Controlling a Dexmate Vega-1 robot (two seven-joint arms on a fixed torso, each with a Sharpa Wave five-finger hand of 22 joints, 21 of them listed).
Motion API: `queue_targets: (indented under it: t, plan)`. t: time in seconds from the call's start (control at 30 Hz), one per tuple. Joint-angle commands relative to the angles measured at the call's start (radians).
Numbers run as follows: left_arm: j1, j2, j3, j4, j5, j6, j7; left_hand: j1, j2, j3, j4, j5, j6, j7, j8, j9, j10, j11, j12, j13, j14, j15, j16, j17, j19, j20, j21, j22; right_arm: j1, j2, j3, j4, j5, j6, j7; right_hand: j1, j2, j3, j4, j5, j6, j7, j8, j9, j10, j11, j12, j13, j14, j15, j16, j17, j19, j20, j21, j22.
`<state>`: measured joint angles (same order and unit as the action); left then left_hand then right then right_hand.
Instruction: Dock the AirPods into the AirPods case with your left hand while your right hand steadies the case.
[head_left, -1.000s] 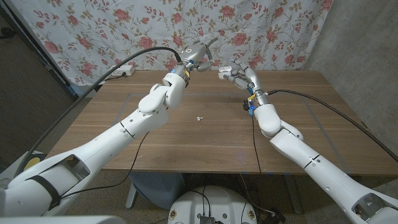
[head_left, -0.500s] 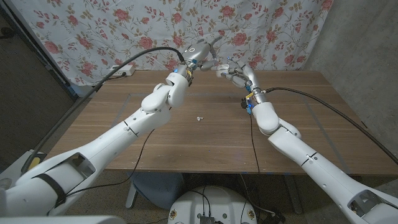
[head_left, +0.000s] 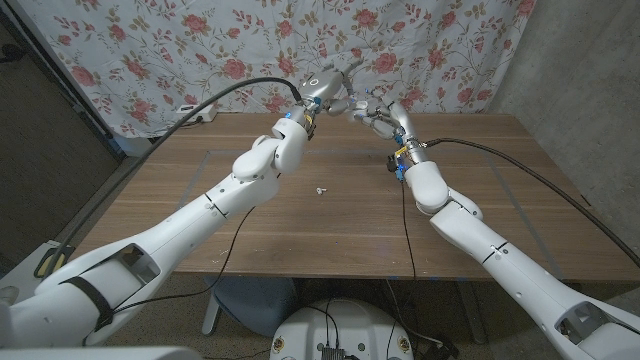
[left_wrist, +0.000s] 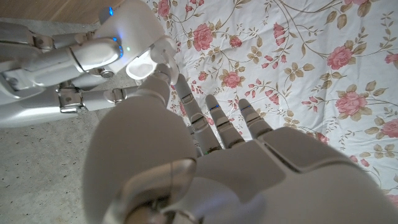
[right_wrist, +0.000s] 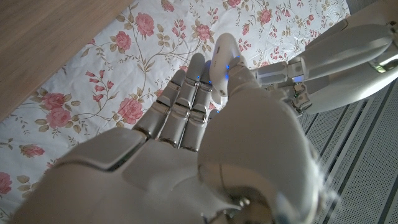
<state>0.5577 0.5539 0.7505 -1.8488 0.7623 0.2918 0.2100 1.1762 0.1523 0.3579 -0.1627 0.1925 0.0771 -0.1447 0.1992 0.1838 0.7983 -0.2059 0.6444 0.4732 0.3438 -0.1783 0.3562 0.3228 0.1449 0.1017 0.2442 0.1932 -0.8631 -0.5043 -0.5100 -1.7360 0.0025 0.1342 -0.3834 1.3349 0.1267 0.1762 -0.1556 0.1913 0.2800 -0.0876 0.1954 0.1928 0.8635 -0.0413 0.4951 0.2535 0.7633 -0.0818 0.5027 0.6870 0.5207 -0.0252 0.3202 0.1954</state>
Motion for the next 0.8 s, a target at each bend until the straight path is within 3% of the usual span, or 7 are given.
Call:
queue_targets:
  t: [0.03,0.8]
  plan:
    - [-0.002,-0.006,0.009,0.006,-0.004,-0.003,-0.012,0.003,0.009,0.001,-0.001,0.007,0.007,-0.004,0.0,0.006,0.015,-0.014,0.008,0.043,0.039,-0.041,0.005,0.006,0.006,0.002,0.003,0.001,0.003,0.001,0.009,0.009,0.023,0.017,0.009,0.012,-0.001,-0.003,0.005,0.006,0.001,0.002,0.001,0.003,0.143,-0.132,0.041,0.005,0.014,-0.159,-0.004,0.003,-0.003,0.002,0.007,0.002]
    - [0.008,-0.003,0.01,-0.003,-0.004,-0.003,-0.015,0.01,0.006,-0.001,-0.001,0.008,0.015,-0.004,0.0,0.006,0.021,-0.014,0.013,0.042,0.045,-0.04,0.006,0.011,0.007,0.001,0.003,0.001,-0.013,-0.003,0.018,-0.009,0.025,0.017,0.001,0.012,0.0,-0.003,0.005,0.006,0.005,0.0,0.004,0.003,0.144,-0.132,0.041,0.003,0.016,-0.159,-0.01,0.007,-0.005,0.003,0.007,0.001]
